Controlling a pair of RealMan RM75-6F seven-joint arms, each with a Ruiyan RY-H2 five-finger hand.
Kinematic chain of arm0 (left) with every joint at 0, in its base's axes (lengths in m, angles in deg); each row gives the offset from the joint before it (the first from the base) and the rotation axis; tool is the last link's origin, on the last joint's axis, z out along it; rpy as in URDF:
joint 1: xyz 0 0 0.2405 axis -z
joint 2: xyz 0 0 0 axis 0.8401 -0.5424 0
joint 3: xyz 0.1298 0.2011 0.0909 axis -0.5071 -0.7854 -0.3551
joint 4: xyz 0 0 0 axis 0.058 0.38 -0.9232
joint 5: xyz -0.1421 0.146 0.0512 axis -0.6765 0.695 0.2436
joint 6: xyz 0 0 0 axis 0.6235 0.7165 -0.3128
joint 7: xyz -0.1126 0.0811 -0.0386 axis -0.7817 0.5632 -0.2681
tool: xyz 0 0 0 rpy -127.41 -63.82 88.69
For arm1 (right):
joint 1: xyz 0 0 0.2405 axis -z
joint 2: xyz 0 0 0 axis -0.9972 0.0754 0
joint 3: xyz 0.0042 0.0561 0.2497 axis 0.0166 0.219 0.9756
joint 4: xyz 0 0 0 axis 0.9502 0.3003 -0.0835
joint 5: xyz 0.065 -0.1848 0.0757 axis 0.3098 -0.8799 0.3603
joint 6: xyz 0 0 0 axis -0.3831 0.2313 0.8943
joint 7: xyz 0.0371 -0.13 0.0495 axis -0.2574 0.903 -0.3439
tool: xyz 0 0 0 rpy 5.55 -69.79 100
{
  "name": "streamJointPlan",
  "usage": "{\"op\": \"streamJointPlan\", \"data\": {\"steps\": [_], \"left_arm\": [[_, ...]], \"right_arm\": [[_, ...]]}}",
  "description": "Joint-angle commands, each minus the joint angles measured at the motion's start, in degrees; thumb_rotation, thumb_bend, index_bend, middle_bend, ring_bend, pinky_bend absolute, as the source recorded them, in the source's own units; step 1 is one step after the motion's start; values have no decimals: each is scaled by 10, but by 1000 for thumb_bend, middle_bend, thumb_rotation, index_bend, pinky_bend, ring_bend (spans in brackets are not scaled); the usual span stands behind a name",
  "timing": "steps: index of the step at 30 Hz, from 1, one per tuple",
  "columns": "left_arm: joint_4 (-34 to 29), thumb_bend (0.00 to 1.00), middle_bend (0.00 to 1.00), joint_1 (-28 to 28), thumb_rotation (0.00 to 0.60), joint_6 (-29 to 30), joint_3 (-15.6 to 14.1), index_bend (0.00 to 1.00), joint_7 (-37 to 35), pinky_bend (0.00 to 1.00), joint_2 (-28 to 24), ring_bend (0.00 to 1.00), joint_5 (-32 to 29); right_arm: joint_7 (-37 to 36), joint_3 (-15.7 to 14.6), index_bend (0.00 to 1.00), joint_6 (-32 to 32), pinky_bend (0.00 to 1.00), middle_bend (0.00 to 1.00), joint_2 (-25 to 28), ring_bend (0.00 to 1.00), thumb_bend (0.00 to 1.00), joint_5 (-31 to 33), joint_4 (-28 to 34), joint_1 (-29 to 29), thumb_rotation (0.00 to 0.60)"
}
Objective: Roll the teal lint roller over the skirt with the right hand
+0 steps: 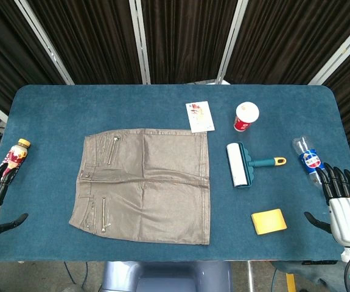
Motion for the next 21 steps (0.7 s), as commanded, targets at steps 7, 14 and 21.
{"op": "streamJointPlan", "data": {"steps": [7,14,21], "left_arm": [[1,0,0,1,600,-3,1,0,-3,0,0,0,-5],[7,0,0,8,600,-11,12,0,6,0,9,0,-24],[19,0,0,16,600,-24,19,0,34,0,27,0,-47]], "right_arm": [[0,0,0,-26,0,0,-3,0,0,6,-12,-12,600],[-95,27,0,-184,0,0,-27,0,9,43,-148,-112,600],[-199,42,19,-336,0,1,-108,0,281,55,-343,-225,600]]}}
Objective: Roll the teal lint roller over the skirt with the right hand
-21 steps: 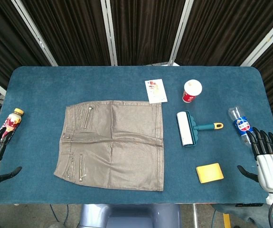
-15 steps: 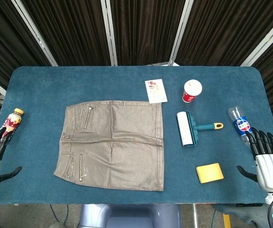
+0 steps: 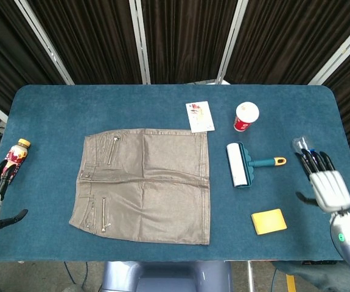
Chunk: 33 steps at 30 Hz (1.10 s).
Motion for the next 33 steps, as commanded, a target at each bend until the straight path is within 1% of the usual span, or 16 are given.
{"op": "streamJointPlan", "data": {"steps": [1,5,7,9,14,18,24,29,33], "left_arm": [[5,0,0,4,600,-5,4,0,13,0,9,0,-11],[11,0,0,7,600,-11,10,0,29,0,19,0,-32],[14,0,0,8,600,-13,13,0,34,0,22,0,-40],[17,0,0,11,600,-16,16,0,42,0,27,0,-48],[22,0,0,17,600,-25,19,0,52,0,34,0,-61],[25,0,0,21,600,-30,20,0,57,0,37,0,-67],[27,0,0,24,600,-33,20,0,55,0,38,0,-69],[27,0,0,23,600,-27,18,0,52,0,38,0,-64],[27,0,0,22,600,-25,17,0,52,0,38,0,-63]], "right_arm": [[-89,13,29,-115,0,5,-72,0,293,15,-144,-91,600],[-112,-1,40,-161,0,20,-128,0,296,0,-248,-132,600],[-118,-9,45,-172,0,28,-148,0,300,-8,-283,-143,600],[-130,-20,47,-183,0,33,-177,0,302,-18,-329,-155,600],[-160,-45,50,-193,0,47,-228,0,318,-41,-401,-174,600],[-174,-63,57,-189,0,51,-253,0,320,-56,-432,-181,600],[-187,-76,65,-180,0,55,-271,0,325,-65,-455,-189,600],[-181,-81,75,-187,0,59,-285,0,326,-64,-474,-196,600],[-174,-81,121,-201,0,101,-296,0,325,-60,-493,-203,600]]}}
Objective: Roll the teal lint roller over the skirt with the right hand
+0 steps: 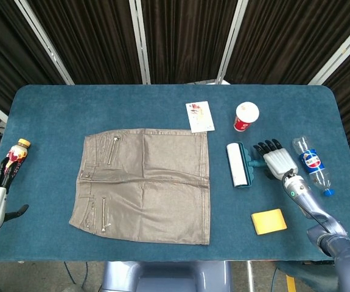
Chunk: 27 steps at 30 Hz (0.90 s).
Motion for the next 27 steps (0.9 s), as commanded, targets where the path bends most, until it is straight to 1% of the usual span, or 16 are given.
{"op": "streamJointPlan", "data": {"steps": [1,3,5,6,8,10,11,13,15,21,23,27], "left_arm": [[0,0,0,0,600,0,0,0,1,0,0,0,-1],[1,1,0,1,600,0,0,0,2,0,1,0,-3],[3,1,0,2,600,-3,1,0,3,0,2,0,-6],[3,0,0,2,600,-4,1,0,4,0,2,0,-8],[5,1,0,3,600,-7,2,0,3,0,3,0,-12],[5,1,0,4,600,-7,2,0,4,0,3,0,-13],[6,1,0,4,600,-8,2,0,4,0,3,0,-14],[5,1,0,5,600,-8,2,0,4,0,3,0,-14],[5,1,0,5,600,-8,1,0,4,0,3,0,-13],[1,1,0,5,600,-7,-2,0,2,0,1,0,-10],[-1,1,0,5,600,-6,-3,0,-1,0,0,0,-6],[-6,1,0,4,600,-6,-6,0,-7,0,-4,0,-1]], "right_arm": [[7,1,134,-15,0,114,-12,0,326,5,-19,-7,600],[10,1,152,-23,0,132,-18,1,338,8,-32,-10,600],[8,1,183,-34,14,159,-27,22,367,12,-48,-13,600],[7,0,209,-36,38,181,-29,49,396,12,-52,-14,600],[-1,-1,258,-36,105,226,-35,102,468,13,-63,-14,600],[-9,0,324,-34,189,292,-38,172,571,14,-67,-13,600],[-15,-1,343,-32,210,311,-40,193,595,14,-69,-13,600],[-31,-4,411,-26,282,376,-42,269,683,12,-73,-12,600],[-48,-6,445,-7,316,404,-44,302,738,8,-78,-9,600],[-78,-12,462,48,336,417,-34,316,799,-3,-78,-2,600],[-75,-14,464,79,337,418,-20,317,819,-8,-64,1,600],[-55,-13,467,122,338,420,8,318,846,-16,-20,1,600]]}}
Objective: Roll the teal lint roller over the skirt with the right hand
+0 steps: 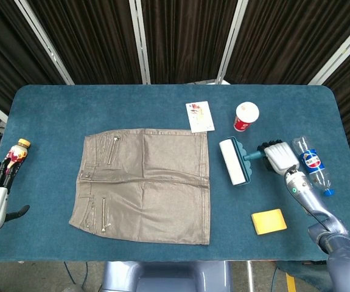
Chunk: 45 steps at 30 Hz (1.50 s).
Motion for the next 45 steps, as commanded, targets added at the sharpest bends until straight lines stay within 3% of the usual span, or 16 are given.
{"op": "streamJointPlan", "data": {"steps": [1,6,12,16,21,33,45], "left_arm": [[-3,1,0,0,600,0,-1,0,-3,0,-2,0,4],[-10,1,0,0,600,0,-5,0,-12,0,-8,0,13],[-10,1,0,3,600,-8,-7,0,-17,0,-11,0,13],[-5,1,0,5,600,-14,-6,0,-24,0,-13,0,5],[0,1,0,4,600,-17,-2,0,-34,0,-17,0,-7],[4,1,0,1,600,-15,-2,0,-46,0,-24,0,-11],[2,1,0,4,600,-18,-4,0,-45,0,-23,0,-9]], "right_arm": [[22,0,468,43,338,420,31,319,847,-12,47,0,600],[126,10,468,85,340,420,97,319,856,-29,204,-22,600],[303,36,468,37,342,421,148,320,872,-18,402,-62,600],[453,57,468,-34,346,421,152,320,888,25,513,-87,600],[568,69,468,-77,348,421,116,322,898,57,570,-111,600],[697,77,469,-99,350,422,30,322,958,126,578,-129,600],[771,55,475,-44,357,427,21,328,969,125,490,-110,600]]}}
